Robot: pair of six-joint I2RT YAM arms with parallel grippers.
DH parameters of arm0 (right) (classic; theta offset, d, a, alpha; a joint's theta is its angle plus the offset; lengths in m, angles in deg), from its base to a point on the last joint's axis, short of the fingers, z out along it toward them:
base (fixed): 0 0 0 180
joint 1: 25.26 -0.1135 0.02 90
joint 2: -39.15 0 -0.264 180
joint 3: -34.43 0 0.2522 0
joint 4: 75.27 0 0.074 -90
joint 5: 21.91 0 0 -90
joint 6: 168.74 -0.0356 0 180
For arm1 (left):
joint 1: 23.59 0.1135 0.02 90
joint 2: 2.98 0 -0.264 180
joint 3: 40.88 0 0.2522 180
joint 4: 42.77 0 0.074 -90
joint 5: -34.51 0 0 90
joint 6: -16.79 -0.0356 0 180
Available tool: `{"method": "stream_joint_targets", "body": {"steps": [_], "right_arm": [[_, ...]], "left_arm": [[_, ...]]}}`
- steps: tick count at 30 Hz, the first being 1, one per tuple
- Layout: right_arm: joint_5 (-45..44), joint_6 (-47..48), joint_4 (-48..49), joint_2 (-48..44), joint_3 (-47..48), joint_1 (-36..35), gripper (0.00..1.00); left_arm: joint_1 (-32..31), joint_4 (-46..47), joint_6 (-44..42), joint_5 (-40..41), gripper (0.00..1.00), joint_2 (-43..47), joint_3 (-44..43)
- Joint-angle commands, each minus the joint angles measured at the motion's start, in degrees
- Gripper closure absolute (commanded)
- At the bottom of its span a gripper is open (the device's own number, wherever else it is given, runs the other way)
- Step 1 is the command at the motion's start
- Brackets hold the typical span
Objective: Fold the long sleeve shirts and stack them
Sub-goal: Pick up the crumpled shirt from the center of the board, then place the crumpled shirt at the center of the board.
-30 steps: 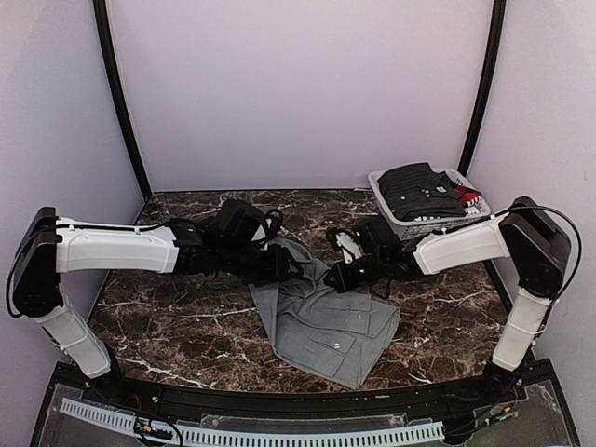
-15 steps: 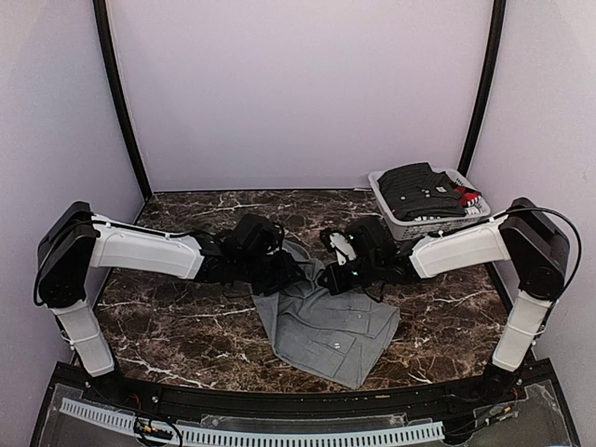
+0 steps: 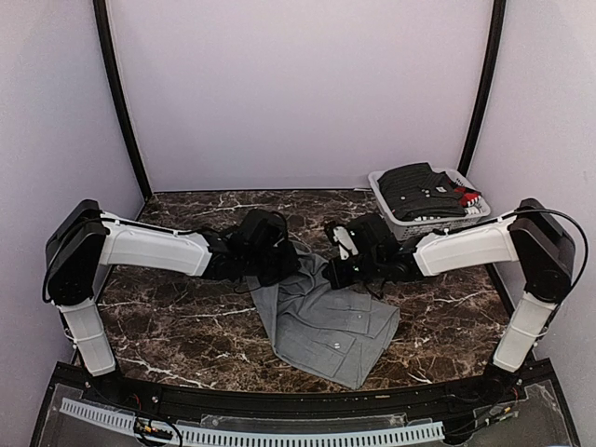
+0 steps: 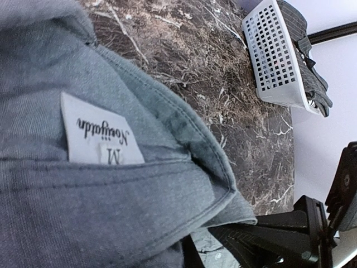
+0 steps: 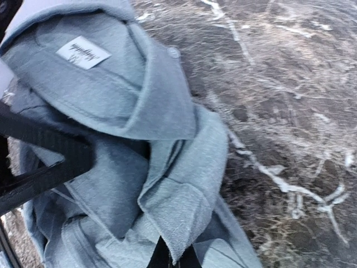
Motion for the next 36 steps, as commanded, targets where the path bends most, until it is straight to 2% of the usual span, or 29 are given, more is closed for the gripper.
{"method": "stream_joint_targets", "body": {"steps": [1, 7, 11, 15, 20, 24, 28, 31, 36], "right_arm": [[-12.0, -0.3, -5.1, -2.5, 3.8, -0.5, 1.00], [-29.0, 0.6, -15.5, -4.1, 10.4, 1.1, 1.00], [-33.3, 2.4, -17.9, -7.0, 12.5, 4.6, 1.00], [-35.1, 5.0, -18.3, -10.0, 14.1, 7.4, 1.00], [-36.1, 9.3, -19.6, -10.2, 18.3, 8.6, 1.00], [-36.1, 12.8, -20.4, -8.0, 22.8, 9.5, 1.00], [-32.3, 16.6, -21.1, -2.5, 29.2, 11.8, 1.00], [-33.3, 21.6, -19.7, 3.0, 33.8, 12.7, 1.00], [-34.3, 24.6, -20.7, 14.2, 43.6, 15.6, 1.00]], "left_arm": [[0.0, -3.3, -4.0, 2.7, 1.00, 4.3, -1.6], [0.2, -14.4, -13.8, 7.3, 1.00, 14.8, -1.2], [2.6, -22.2, -17.8, 9.0, 1.00, 23.4, 0.1], [8.7, -26.1, -20.6, 6.4, 1.00, 30.2, 2.8], [18.8, -28.1, -25.1, 1.7, 1.00, 32.8, 4.0], [26.0, -27.1, -30.4, -4.0, 1.00, 28.8, 2.2], [31.8, -24.9, -34.0, -12.0, 1.00, 19.5, -3.2], [34.9, -24.3, -35.8, -15.0, 1.00, 9.0, -11.6], [36.4, -27.7, -37.7, -16.8, 0.99, -7.5, -26.5]]}}
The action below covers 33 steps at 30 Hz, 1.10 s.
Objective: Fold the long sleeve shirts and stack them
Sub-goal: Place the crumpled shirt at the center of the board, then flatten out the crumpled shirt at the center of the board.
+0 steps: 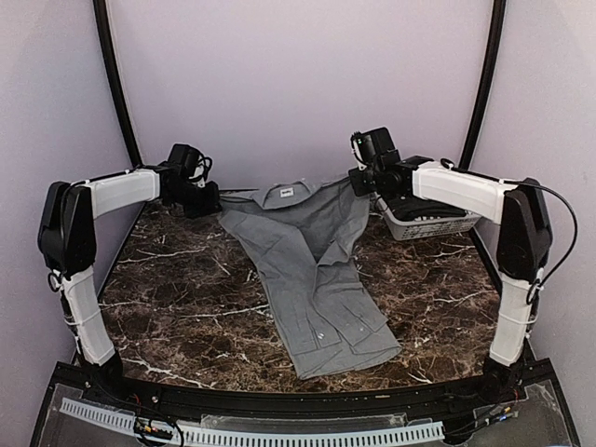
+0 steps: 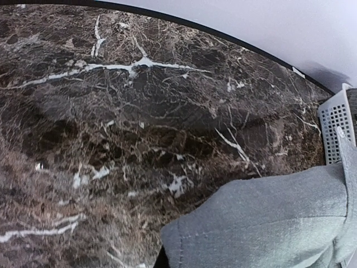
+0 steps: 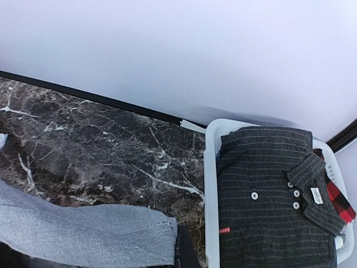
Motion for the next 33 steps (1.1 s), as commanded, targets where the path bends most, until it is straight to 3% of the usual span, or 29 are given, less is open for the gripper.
{"method": "stream_joint_targets", "body": {"steps": [1, 4, 7, 9, 13, 16, 23, 33], "right_arm": [[-2.1, 4.4, -1.0, 8.8, 8.5, 3.0, 1.00], [-1.1, 4.4, -3.9, 15.0, 15.0, 3.7, 1.00], [0.7, 3.0, -8.0, 18.0, 20.2, 3.6, 0.79], [2.0, 2.6, -8.4, 17.8, 20.1, 3.5, 0.63], [2.3, 2.6, -7.8, 14.6, 16.4, 2.7, 0.42], [3.6, 0.2, -7.5, 11.2, 12.3, 1.7, 0.35], [8.9, -3.1, -4.2, 3.3, 1.1, -3.0, 0.33], [16.5, -9.6, -1.7, -2.3, -9.4, -7.3, 0.33]], "left_arm": [[1.1, -2.8, -3.2, -2.9, 0.95, -8.0, -11.7], [1.1, -2.2, -1.9, -4.2, 0.63, -11.6, -14.9], [0.9, -1.6, -0.3, -5.6, 0.39, -11.0, -14.0], [0.4, -0.8, 0.3, -5.4, 0.34, -8.9, -11.3], [-1.8, 3.9, 2.3, -6.3, 0.34, -2.1, -0.8], [-5.5, 6.9, 4.0, -6.4, 0.38, 1.2, 7.2], [-13.5, 12.7, 9.9, -5.4, 0.49, 2.8, 14.7], [-17.4, 14.7, 12.4, -2.1, 0.60, -4.6, 11.5]]}}
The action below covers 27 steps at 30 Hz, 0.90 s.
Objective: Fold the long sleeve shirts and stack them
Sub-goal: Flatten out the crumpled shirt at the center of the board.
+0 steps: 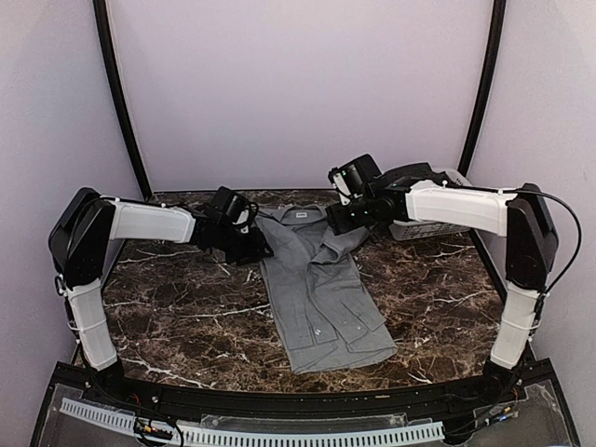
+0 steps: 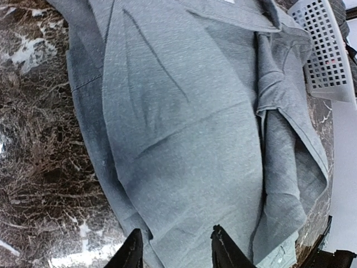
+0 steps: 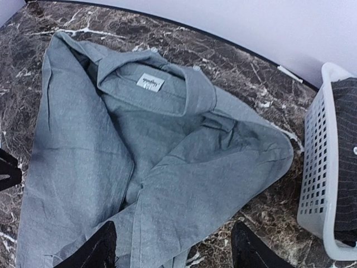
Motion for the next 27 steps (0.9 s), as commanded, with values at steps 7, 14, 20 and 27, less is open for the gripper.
{"method": "stream_joint_targets", "body": {"steps": [7, 14, 20, 27], "right_arm": [[4.7, -6.7, 3.7, -4.4, -7.5, -5.1, 0.33], [3.8, -8.3, 3.4, -4.1, -8.3, -9.1, 0.34], [3.2, -11.7, 0.4, -2.4, -7.4, -12.0, 0.35], [3.2, -16.8, -0.7, -1.1, -8.9, -14.4, 0.36]], "left_arm": [[-1.2, 2.5, 1.8, 0.8, 0.61, -4.7, -1.8], [-1.9, 3.2, 2.1, 0.5, 0.67, -6.1, -2.2], [-2.2, 2.7, 1.9, 0.8, 0.79, -6.9, -3.1], [-2.2, 0.9, 1.5, 2.8, 1.00, -4.3, -3.4]]}}
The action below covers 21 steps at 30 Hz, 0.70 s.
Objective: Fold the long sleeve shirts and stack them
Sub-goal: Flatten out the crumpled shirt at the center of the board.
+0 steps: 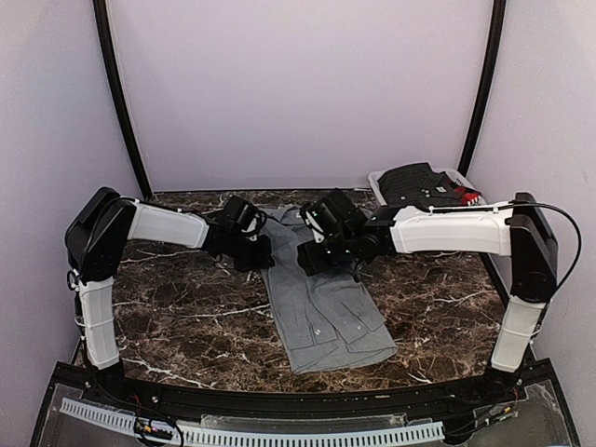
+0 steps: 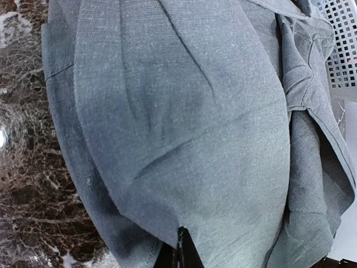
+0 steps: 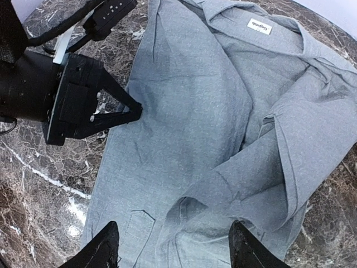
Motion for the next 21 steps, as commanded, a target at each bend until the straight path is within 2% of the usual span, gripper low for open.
{"method": "stream_joint_targets", "body": {"steps": [1, 10, 13, 16, 21], "right_arm": [[-0.4, -4.3, -0.2, 1.6, -1.7, -1.2, 0.36], [-4.6, -6.7, -0.6, 10.0, 3.0, -1.1, 0.38], [-6.9, -6.9, -1.2, 12.5, 5.2, -1.0, 0.42], [-10.7, -7.4, -2.7, 13.3, 6.6, -0.9, 0.56], [-15.5, -7.4, -3.5, 10.5, 4.3, -0.1, 0.94]], "left_arm": [[-0.3, -1.7, -0.5, 1.7, 1.00, 3.2, -1.1], [-0.3, -3.4, -0.9, 3.8, 1.00, 8.6, 1.1], [-0.3, -4.3, -1.1, 5.2, 1.00, 10.5, 2.5], [-0.3, -5.5, -1.1, 8.5, 1.00, 13.3, 4.3], [1.5, -9.4, -1.4, 13.1, 1.00, 18.9, 6.7]]}}
